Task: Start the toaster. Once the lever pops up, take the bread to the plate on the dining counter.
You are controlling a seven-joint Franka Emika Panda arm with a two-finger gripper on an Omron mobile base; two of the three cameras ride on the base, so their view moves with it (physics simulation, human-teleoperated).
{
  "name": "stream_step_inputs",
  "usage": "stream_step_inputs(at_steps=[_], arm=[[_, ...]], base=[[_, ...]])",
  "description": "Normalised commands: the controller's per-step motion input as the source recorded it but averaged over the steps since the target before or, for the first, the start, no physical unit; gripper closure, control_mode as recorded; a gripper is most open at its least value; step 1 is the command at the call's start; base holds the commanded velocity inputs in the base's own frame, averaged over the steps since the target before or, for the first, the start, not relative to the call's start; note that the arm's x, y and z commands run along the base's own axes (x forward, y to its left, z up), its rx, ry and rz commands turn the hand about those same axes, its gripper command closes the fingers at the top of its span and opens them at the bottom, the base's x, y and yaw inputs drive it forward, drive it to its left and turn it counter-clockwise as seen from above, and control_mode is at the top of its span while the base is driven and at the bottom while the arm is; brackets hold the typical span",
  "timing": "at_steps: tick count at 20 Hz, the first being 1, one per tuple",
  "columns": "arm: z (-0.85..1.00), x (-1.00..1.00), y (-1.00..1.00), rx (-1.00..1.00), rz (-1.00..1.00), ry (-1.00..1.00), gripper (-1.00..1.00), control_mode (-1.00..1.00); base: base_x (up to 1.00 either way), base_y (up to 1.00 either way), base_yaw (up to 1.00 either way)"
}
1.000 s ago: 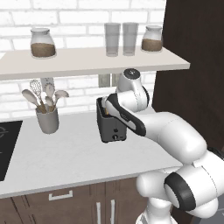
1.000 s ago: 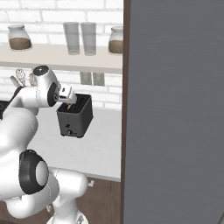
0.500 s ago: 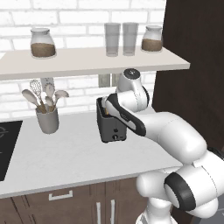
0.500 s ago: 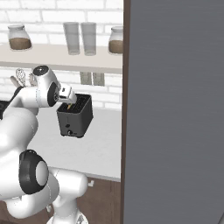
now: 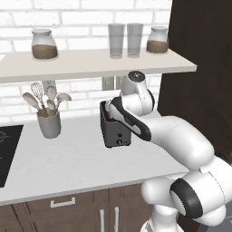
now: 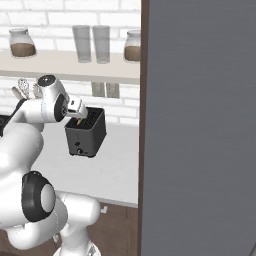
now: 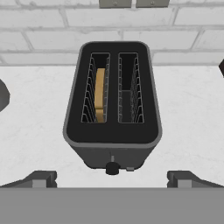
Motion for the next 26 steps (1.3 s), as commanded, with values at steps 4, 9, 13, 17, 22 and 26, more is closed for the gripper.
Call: stream_step_inputs(at_steps=[4, 9, 13, 17, 22, 26], arm=[[0.0, 0.0, 0.0, 0.0, 0.0, 0.0, -1.0, -1.0], [0.0, 0.0, 0.0, 0.0, 0.0, 0.0, -1.0, -1.0], [0.0, 0.0, 0.0, 0.0, 0.0, 0.0, -1.0, -1.0], [0.0, 0.0, 0.0, 0.0, 0.0, 0.0, -1.0, -1.0], [0.0, 0.0, 0.0, 0.0, 0.0, 0.0, -1.0, -1.0], [0.0, 0.0, 0.0, 0.0, 0.0, 0.0, -1.0, -1.0]], base=[[0.0, 0.0, 0.0], [0.0, 0.0, 0.0], [0.0, 0.0, 0.0], [0.0, 0.0, 0.0], [0.0, 0.0, 0.0], [0.0, 0.0, 0.0]])
